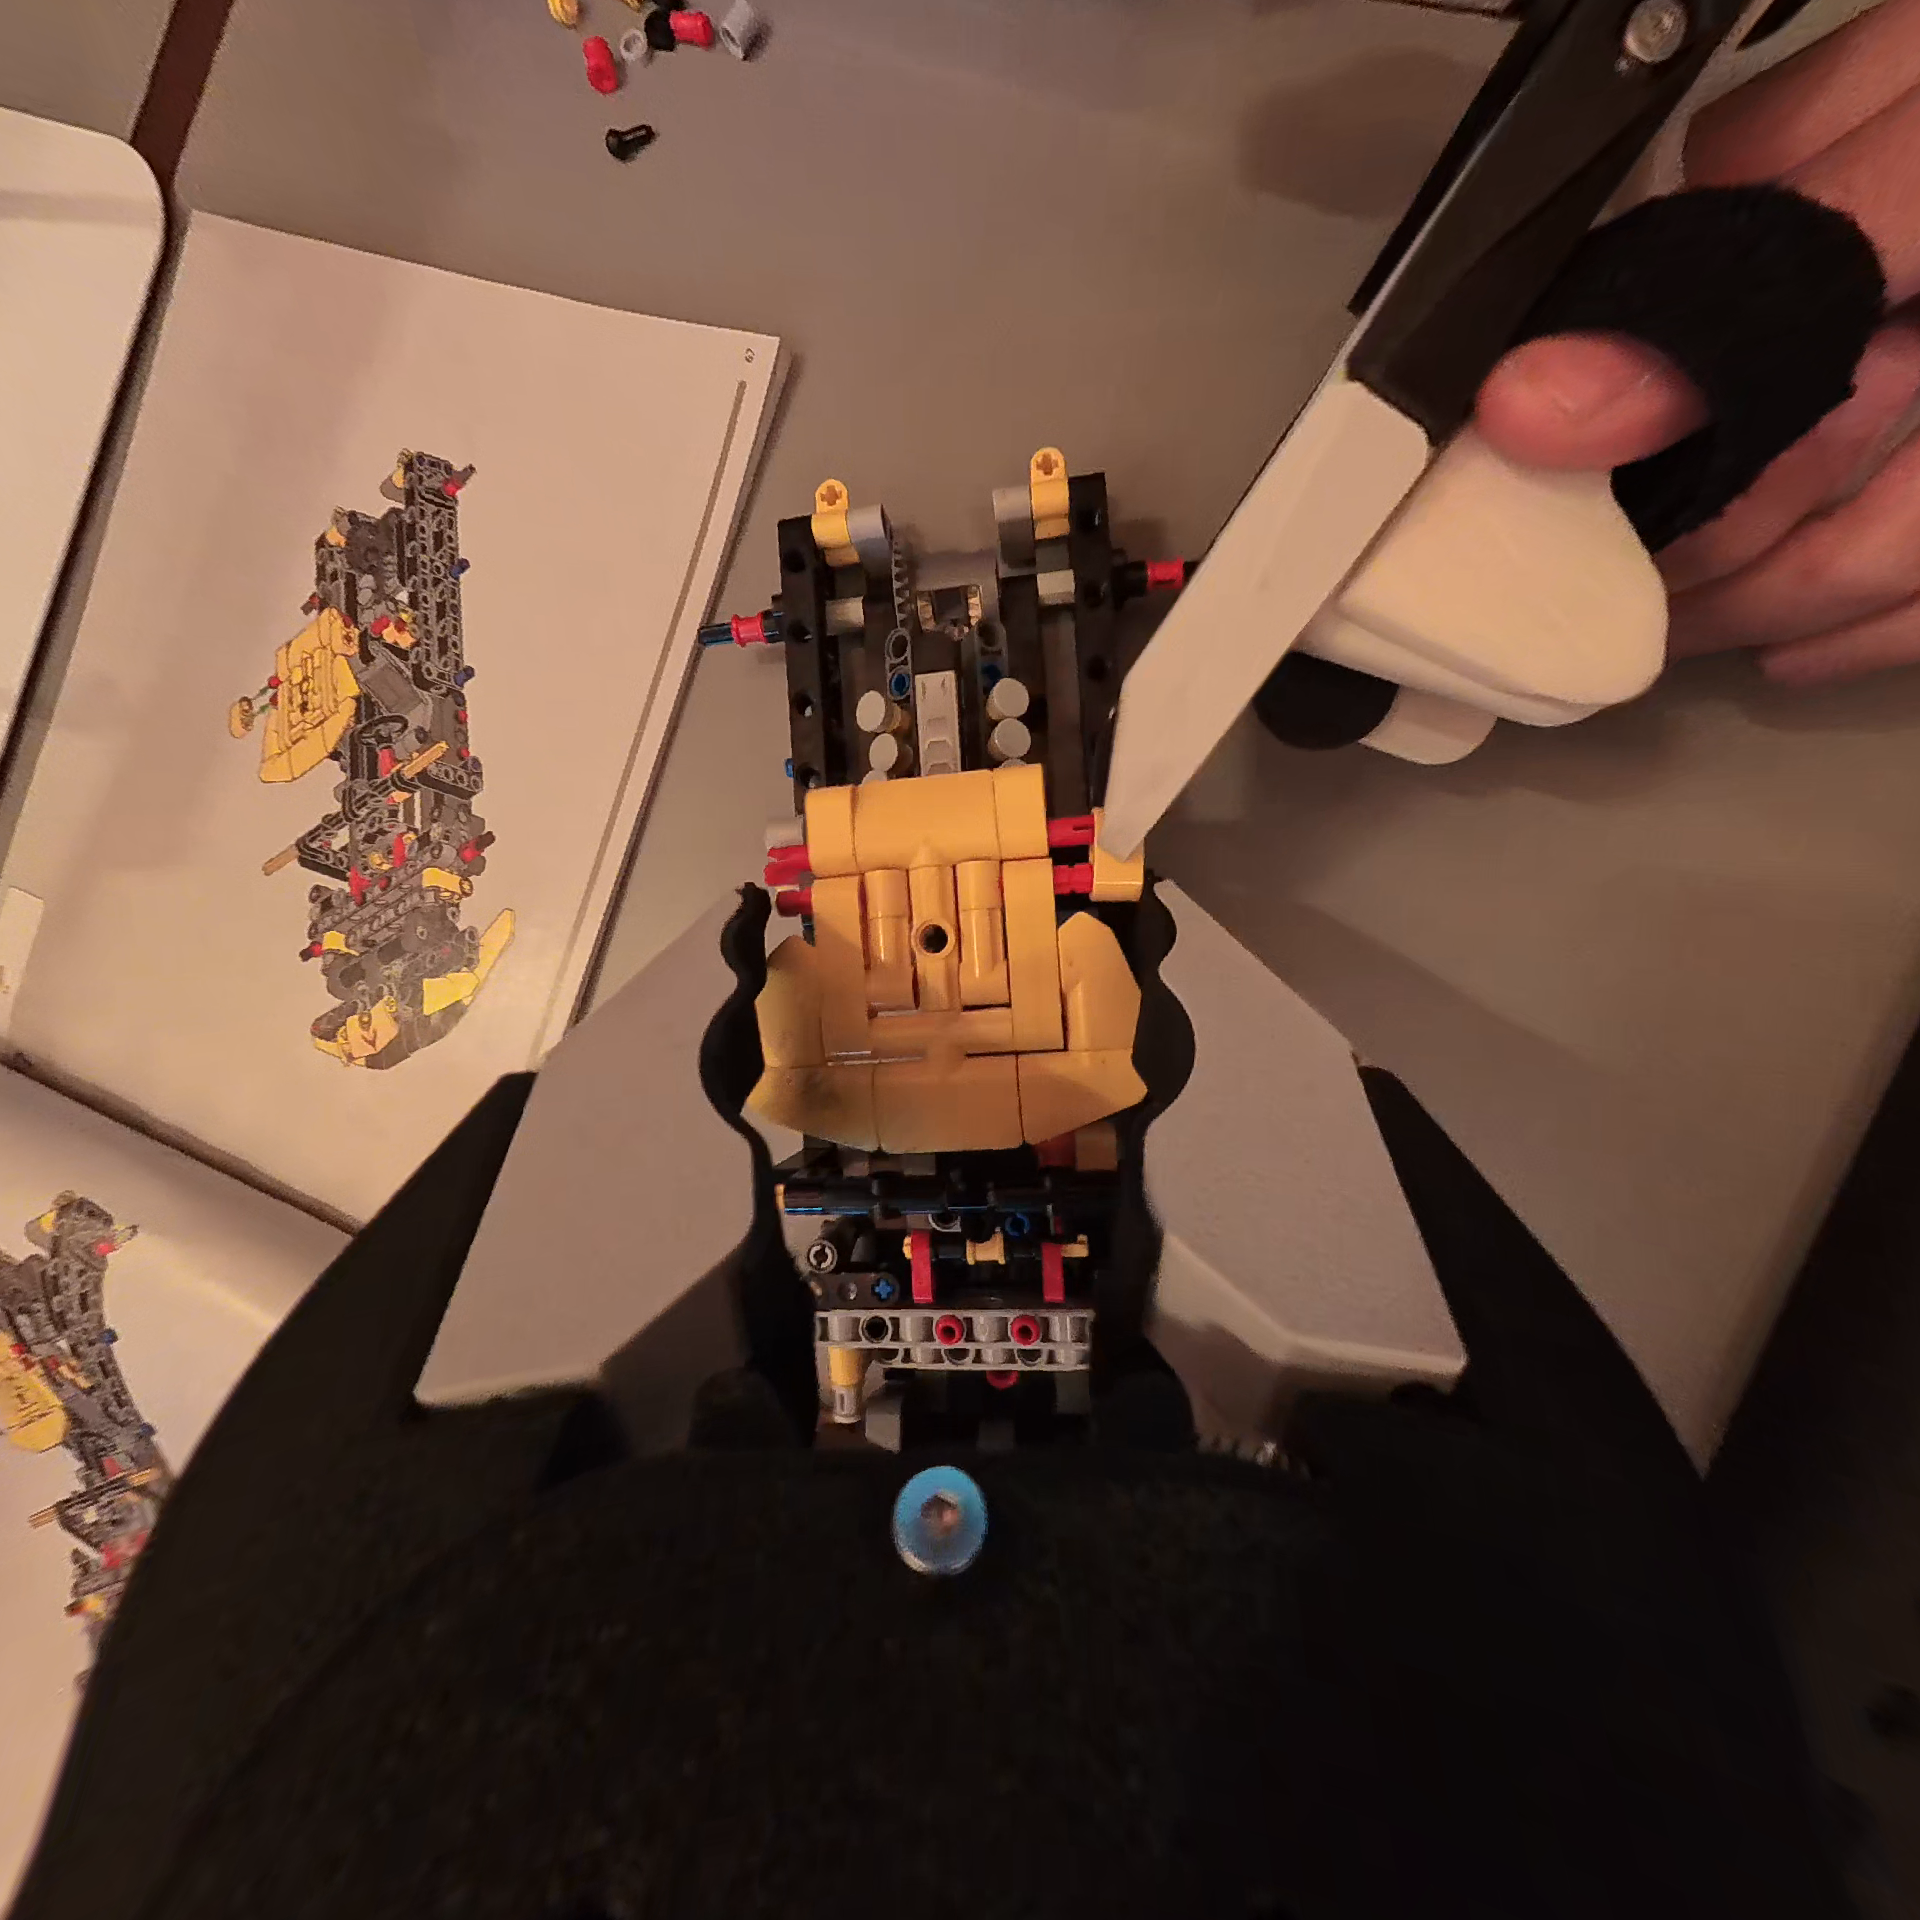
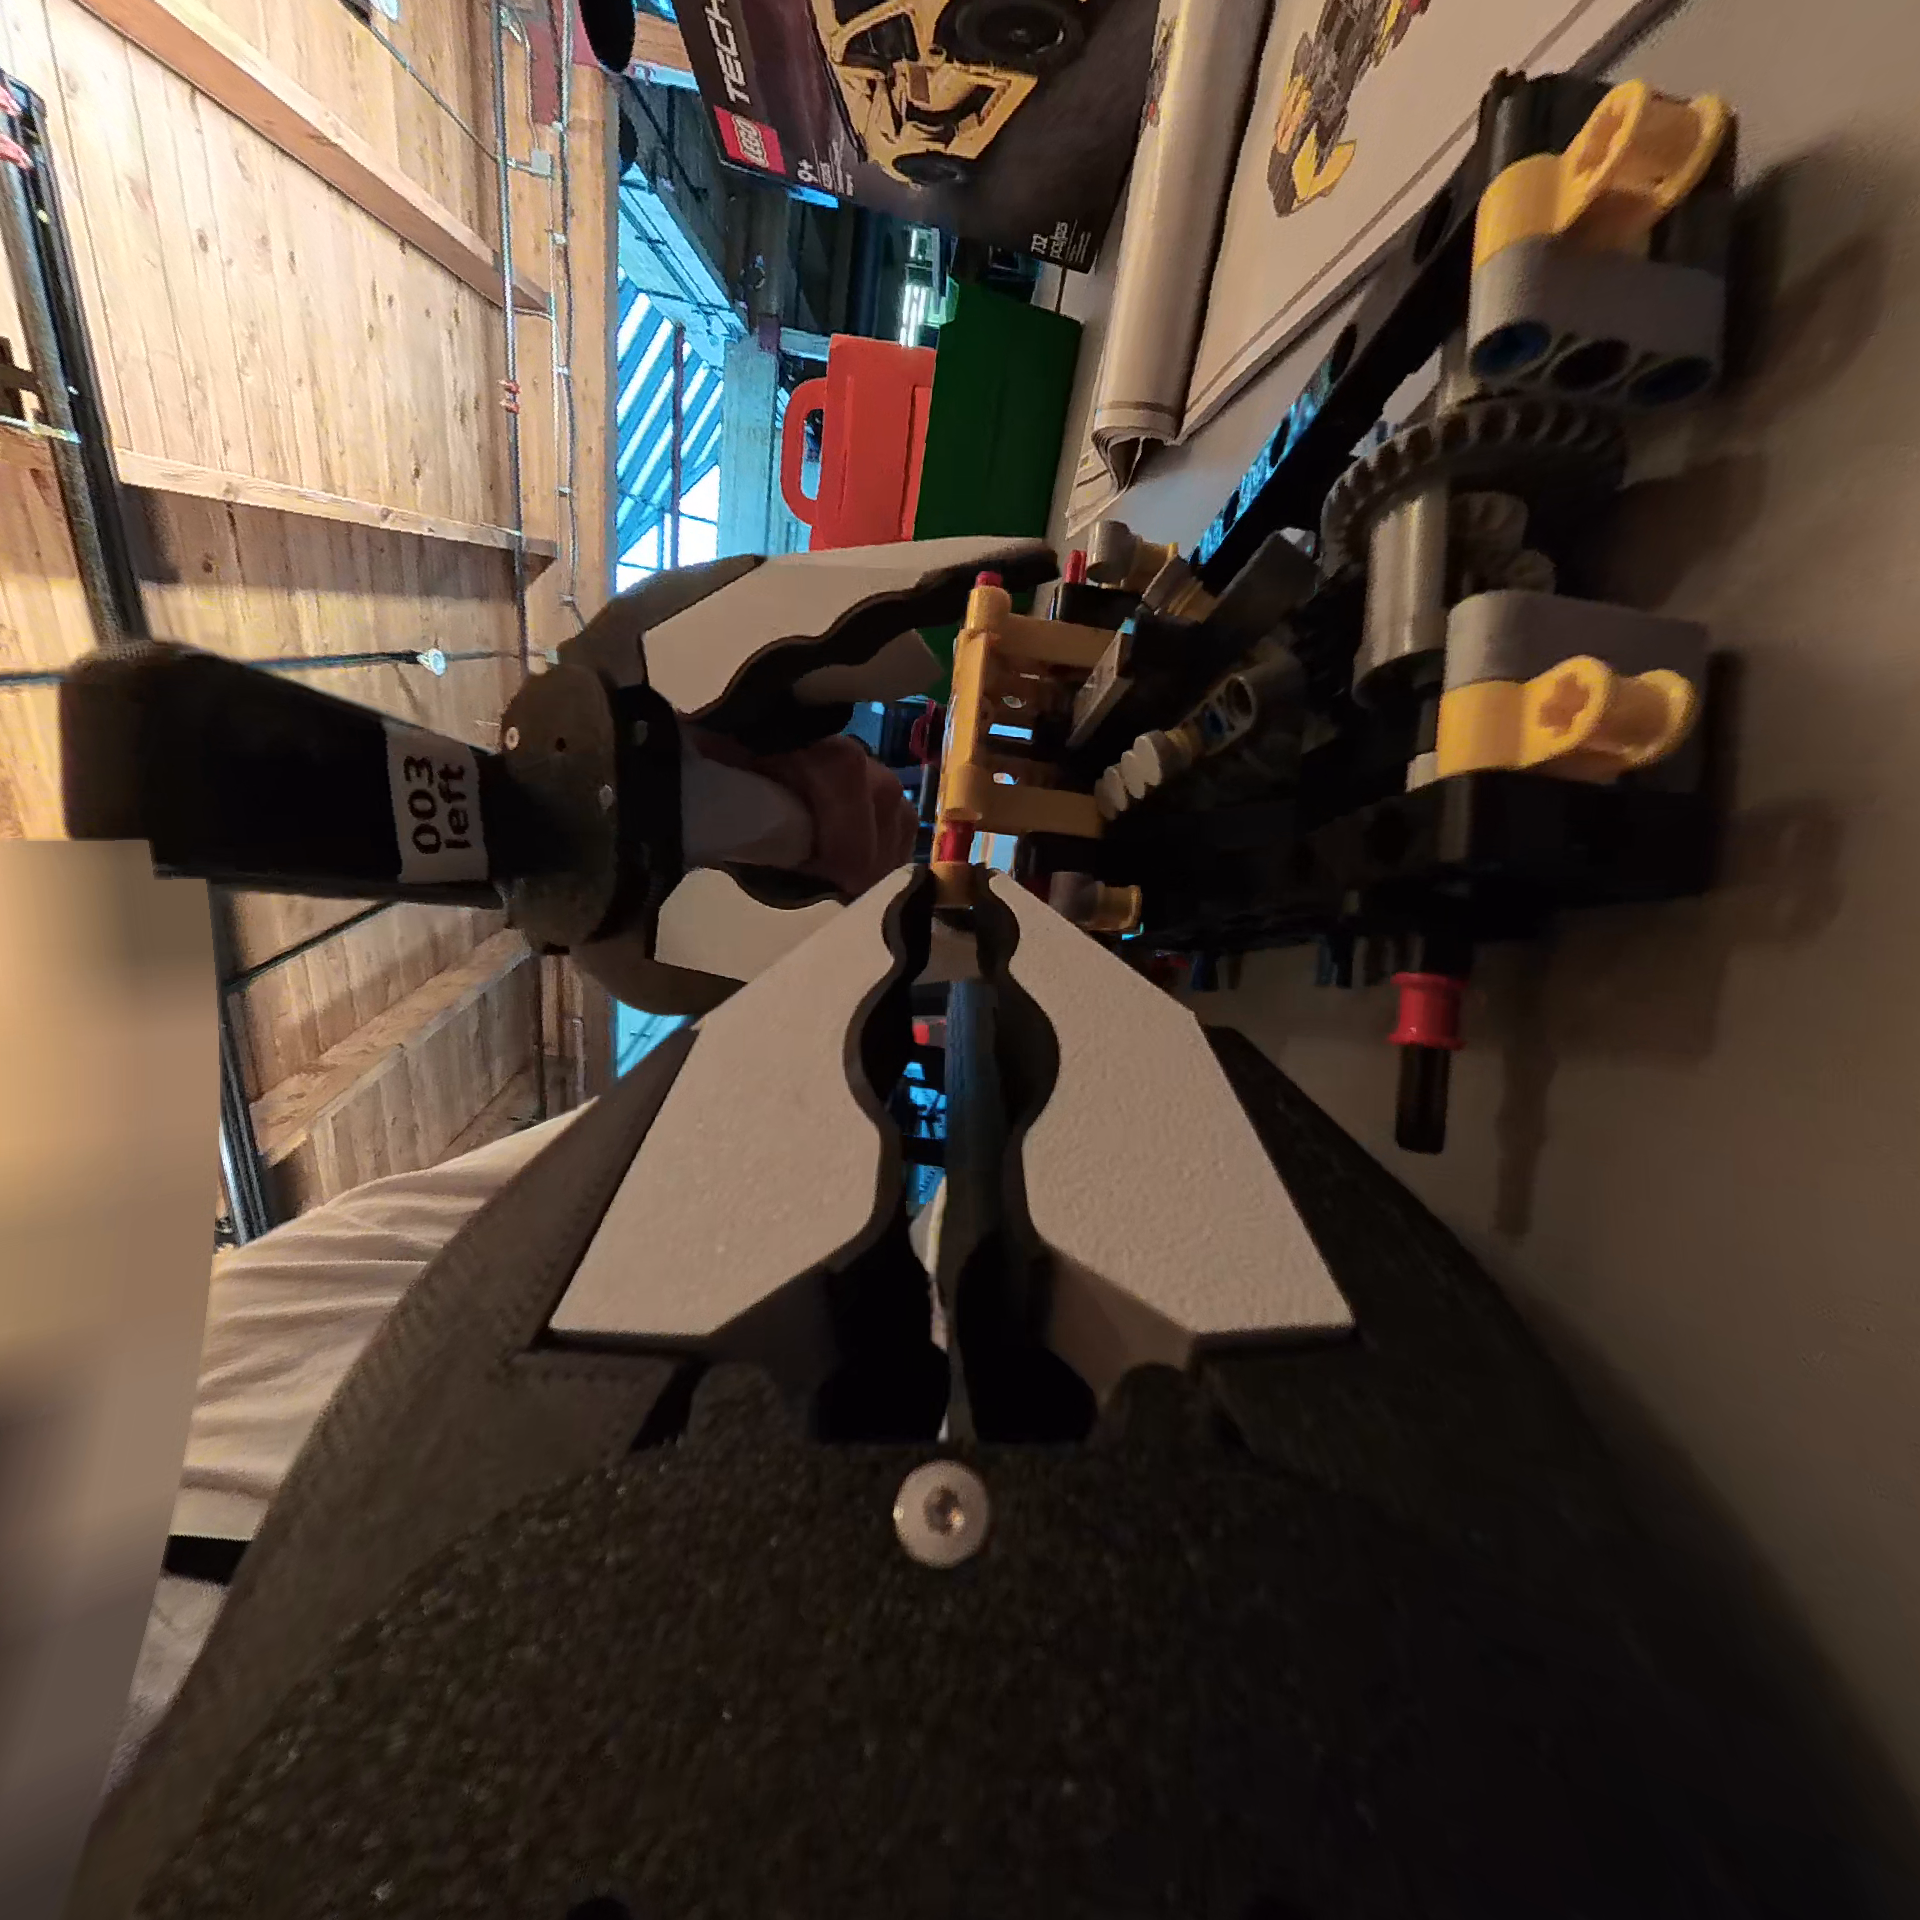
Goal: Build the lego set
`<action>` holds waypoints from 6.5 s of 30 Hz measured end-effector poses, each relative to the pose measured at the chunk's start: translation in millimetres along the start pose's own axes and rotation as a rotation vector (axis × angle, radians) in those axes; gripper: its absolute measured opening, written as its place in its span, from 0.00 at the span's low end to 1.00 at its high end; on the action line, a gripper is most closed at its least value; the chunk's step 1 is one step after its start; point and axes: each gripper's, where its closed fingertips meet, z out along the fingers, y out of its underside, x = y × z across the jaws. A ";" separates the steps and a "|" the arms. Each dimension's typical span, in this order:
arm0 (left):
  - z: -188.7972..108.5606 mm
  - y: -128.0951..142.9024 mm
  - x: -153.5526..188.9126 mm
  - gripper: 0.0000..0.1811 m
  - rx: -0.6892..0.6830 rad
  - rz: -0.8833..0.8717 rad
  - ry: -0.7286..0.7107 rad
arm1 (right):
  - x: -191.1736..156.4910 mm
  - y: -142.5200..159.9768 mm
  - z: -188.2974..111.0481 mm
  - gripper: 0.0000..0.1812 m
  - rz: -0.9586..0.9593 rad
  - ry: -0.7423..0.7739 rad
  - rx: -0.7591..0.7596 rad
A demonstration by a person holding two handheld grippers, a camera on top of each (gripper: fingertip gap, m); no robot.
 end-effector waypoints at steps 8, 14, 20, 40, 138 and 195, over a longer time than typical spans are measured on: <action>-0.5 -1.6 -3.2 0.36 -0.012 0.065 -0.053 | -0.3 -3.7 2.0 0.03 0.083 -0.028 0.021; -0.1 -1.9 -3.2 0.35 0.001 0.107 -0.058 | 0.3 -2.9 2.9 0.03 0.059 0.010 -0.043; -1.0 -2.2 2.3 0.36 0.014 0.116 -0.026 | 1.9 -3.5 -0.9 0.07 -0.121 0.080 -0.101; -5.9 1.6 15.9 0.36 0.012 0.165 0.042 | 10.0 -7.3 10.4 0.40 -1.293 0.143 -0.719; -99.7 69.9 -60.3 0.28 0.572 -0.363 0.144 | 10.4 11.0 16.4 0.34 -1.429 0.557 -1.267; -43.3 26.5 22.4 0.15 0.452 -0.509 0.592 | 9.9 8.0 12.1 0.29 -1.448 0.206 -0.680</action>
